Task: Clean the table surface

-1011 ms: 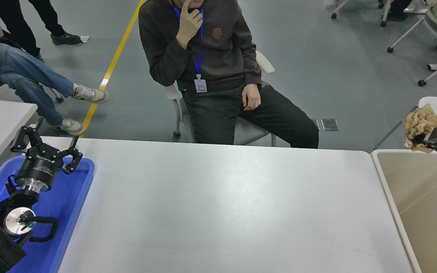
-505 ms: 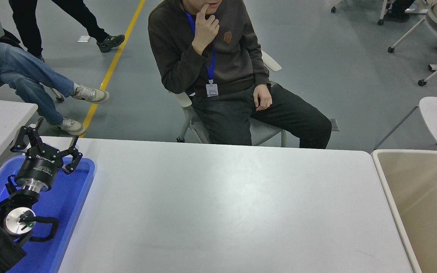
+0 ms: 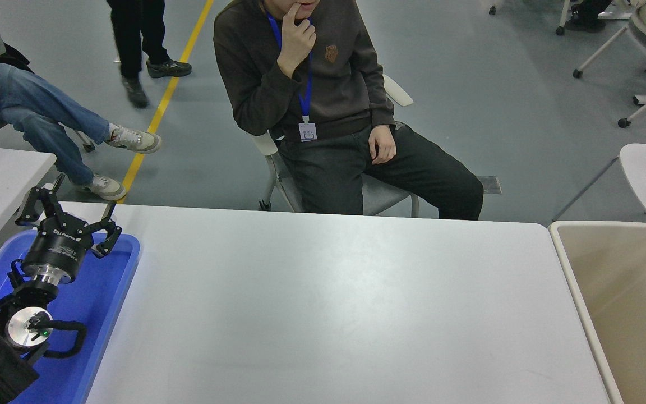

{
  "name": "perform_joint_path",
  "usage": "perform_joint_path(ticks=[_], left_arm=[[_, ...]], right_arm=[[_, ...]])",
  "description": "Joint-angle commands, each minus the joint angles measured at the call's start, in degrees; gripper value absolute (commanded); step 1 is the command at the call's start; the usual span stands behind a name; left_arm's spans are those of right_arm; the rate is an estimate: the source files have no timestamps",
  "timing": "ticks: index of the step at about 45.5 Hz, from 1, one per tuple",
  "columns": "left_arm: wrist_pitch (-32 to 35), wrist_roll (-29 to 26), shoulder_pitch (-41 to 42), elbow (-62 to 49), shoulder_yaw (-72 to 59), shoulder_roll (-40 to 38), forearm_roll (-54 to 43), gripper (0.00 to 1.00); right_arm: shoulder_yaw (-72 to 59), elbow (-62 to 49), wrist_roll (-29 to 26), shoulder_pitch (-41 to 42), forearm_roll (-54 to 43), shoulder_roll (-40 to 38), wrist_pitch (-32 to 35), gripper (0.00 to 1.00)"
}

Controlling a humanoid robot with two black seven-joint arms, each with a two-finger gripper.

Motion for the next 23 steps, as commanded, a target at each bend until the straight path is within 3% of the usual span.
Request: perform_joint_path(ticks=[1,23], left_arm=[[0.00,0.00,0.00,0.00,0.00,0.00,0.00,1.00],[0.00,0.00,0.00,0.00,0.00,0.00,0.00,1.00]], right_arm=[[-0.19,-10.87,1.01,-3.05,0.01,7.61,-0.09,0.00],[-3.36,-29.60,0.92,-6.04,0.28,21.85,-2.37,0.00]])
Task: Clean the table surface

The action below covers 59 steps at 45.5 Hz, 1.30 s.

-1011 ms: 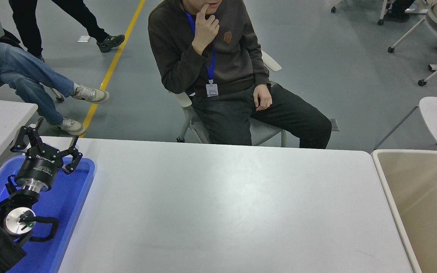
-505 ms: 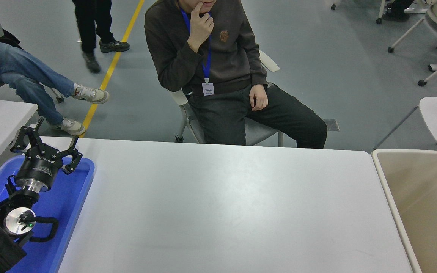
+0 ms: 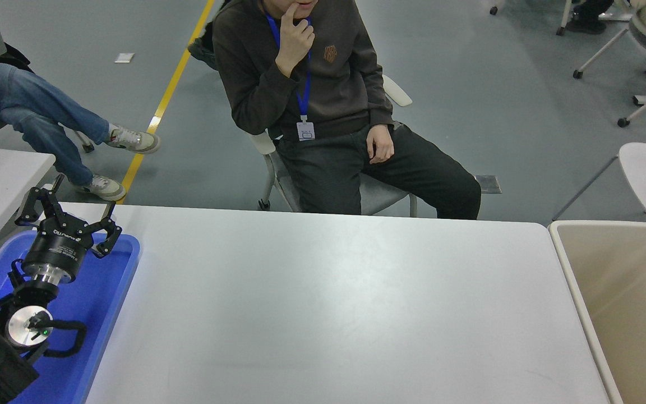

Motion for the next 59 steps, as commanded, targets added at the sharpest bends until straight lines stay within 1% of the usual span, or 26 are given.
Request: perform_joint_path(ticks=[1,9,19,27,43,54,57,59], left_arm=[[0.00,0.00,0.00,0.00,0.00,0.00,0.00,1.00],[0.00,0.00,0.00,0.00,0.00,0.00,0.00,1.00],[0.00,0.00,0.00,0.00,0.00,0.00,0.00,1.00],[0.00,0.00,0.00,0.00,0.00,0.00,0.00,1.00],[0.00,0.00,0.00,0.00,0.00,0.00,0.00,1.00],[0.00,0.00,0.00,0.00,0.00,0.00,0.00,1.00],[0.00,0.00,0.00,0.00,0.00,0.00,0.00,1.00],[0.00,0.00,0.00,0.00,0.00,0.00,0.00,1.00]], right_arm=[[-1.80,-8.01,-0.01,-1.26,0.17,6.90,-2.35,0.00],[-1.89,-8.36,-1.07,-2.58,0.16,9.98,-8.06,0.00],[-1.80,-12.05,-4.93,-2.93,0.17,14.37,-12.10,0.00],[-1.80,-12.06,-7.92,-3.72,0.25,15.52,-16.41,0.00],[-1.71,-12.06,-12.67,-3.98,0.25,15.78,-19.49,0.00],[-1.54,-12.06,-13.28,-3.98,0.25,15.69,-19.58,0.00],[-1.54,-12.06,-13.28,-4.07,0.34,15.69,-19.49,0.15],[-1.54,-12.06,-13.20,-3.98,0.34,15.69,-19.49,0.33]])
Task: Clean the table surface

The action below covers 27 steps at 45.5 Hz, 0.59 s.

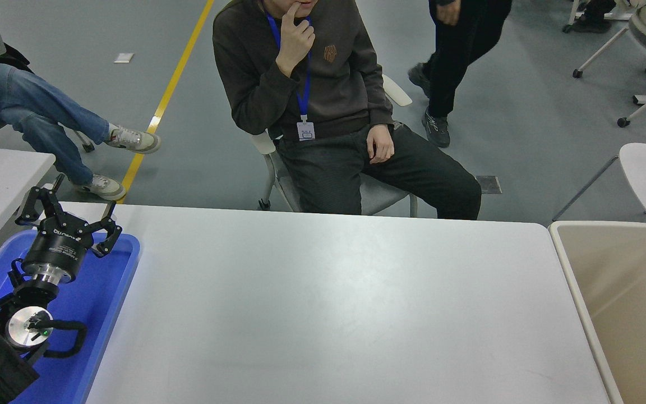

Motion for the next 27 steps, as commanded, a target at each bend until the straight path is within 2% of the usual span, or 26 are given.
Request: perform_joint_path(ticks=[1,2,5,7,8,11,15,27], left_arm=[[0.00,0.00,0.00,0.00,0.00,0.00,0.00,1.00],[0.00,0.00,0.00,0.00,0.00,0.00,0.00,1.00],[0.00,0.00,0.00,0.00,0.00,0.00,0.00,1.00],[0.00,0.00,0.00,0.00,0.00,0.00,0.00,1.00],[0.00,0.00,0.00,0.00,0.00,0.00,0.00,1.00],[0.00,0.00,0.00,0.00,0.00,0.00,0.00,1.00],[0.00,0.00,0.00,0.00,0.00,0.00,0.00,1.00],[0.00,0.00,0.00,0.00,0.00,0.00,0.00,1.00]], right_arm=[[0.05,-0.04,-0.70,-0.03,0.05,0.08,-0.45,0.43],[-0.04,-0.04,-0.79,-0.03,0.05,-0.01,-0.36,0.48],[-0.13,-0.04,-1.23,-0.03,0.05,-0.01,0.25,0.53],[0.31,-0.04,-1.84,-0.11,0.49,0.16,-0.18,0.71],[0.57,-0.04,-2.11,-0.11,1.01,0.16,-0.45,0.75],[0.22,-0.13,-2.98,-0.11,3.82,0.52,-0.45,0.81],[-0.31,-0.04,-3.08,-0.20,7.43,0.43,-0.36,0.96],[-2.15,-0.04,-3.07,-0.47,8.67,0.43,-0.19,0.98]])
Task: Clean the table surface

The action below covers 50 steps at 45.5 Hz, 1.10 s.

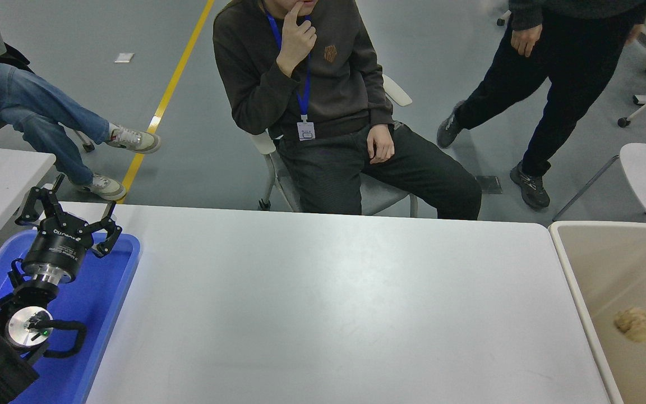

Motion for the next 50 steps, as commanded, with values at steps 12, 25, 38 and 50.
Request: perform_joint_path(ticks=[12,25,38,50], left_arm=[[0.00,0.00,0.00,0.00,0.00,0.00,0.00,1.00],[0.00,0.00,0.00,0.00,0.00,0.00,0.00,1.00],[0.00,0.00,0.00,0.00,0.00,0.00,0.00,1.00],[0.00,0.00,0.00,0.00,0.00,0.00,0.00,1.00]], right_arm=[[-0.40,-0.08,-0.47,0.43,2.61,-1.35,0.45,0.98],[4.95,4.05,-0.47,2.01,17.91,-5.92,7.21,0.98],[48.79,10.97,-0.30,-0.79,18.70,-6.01,7.48,0.99],[62.61,23.11,-0.30,-6.51,19.58,-5.48,7.83,0.99]])
